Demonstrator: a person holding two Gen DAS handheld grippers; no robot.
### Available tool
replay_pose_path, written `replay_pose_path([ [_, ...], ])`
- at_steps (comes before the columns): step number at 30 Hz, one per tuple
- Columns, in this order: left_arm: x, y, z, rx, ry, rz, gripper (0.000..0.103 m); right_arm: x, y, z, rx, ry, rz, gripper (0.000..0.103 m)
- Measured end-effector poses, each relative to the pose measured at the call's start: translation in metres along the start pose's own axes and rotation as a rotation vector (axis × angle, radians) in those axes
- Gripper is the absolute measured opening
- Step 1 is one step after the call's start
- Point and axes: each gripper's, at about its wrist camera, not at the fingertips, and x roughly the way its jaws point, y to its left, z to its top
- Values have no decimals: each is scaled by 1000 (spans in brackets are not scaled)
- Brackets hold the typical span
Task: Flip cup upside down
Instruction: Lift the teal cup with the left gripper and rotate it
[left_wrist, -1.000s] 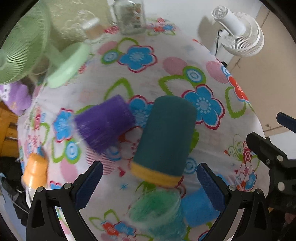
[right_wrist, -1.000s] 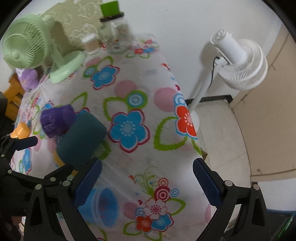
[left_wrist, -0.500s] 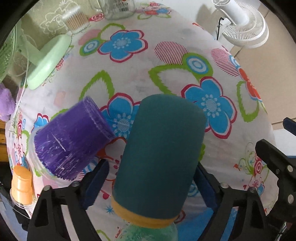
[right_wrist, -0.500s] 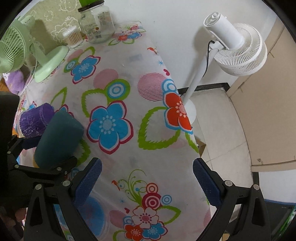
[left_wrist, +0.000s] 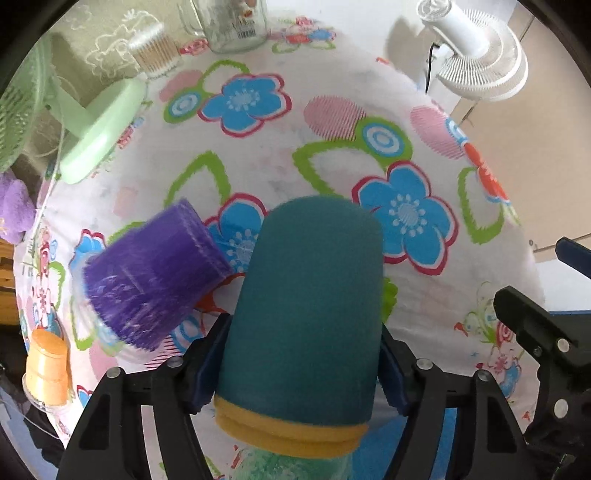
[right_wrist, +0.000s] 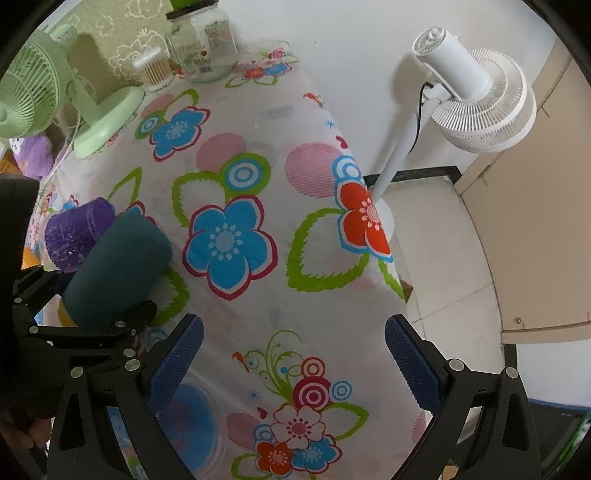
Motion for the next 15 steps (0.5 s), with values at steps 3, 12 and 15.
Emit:
replay_pose_path([
  [3, -15, 3, -1, -9, -23, 4, 71, -12, 1, 0, 2, -20, 2, 100],
  [12, -45, 27, -12, -48, -87, 26, 67, -48, 23, 3, -43, -83, 18, 100],
  [15, -57, 32, -19, -62, -109, 32, 67, -60, 36, 3, -68, -107, 27, 100],
])
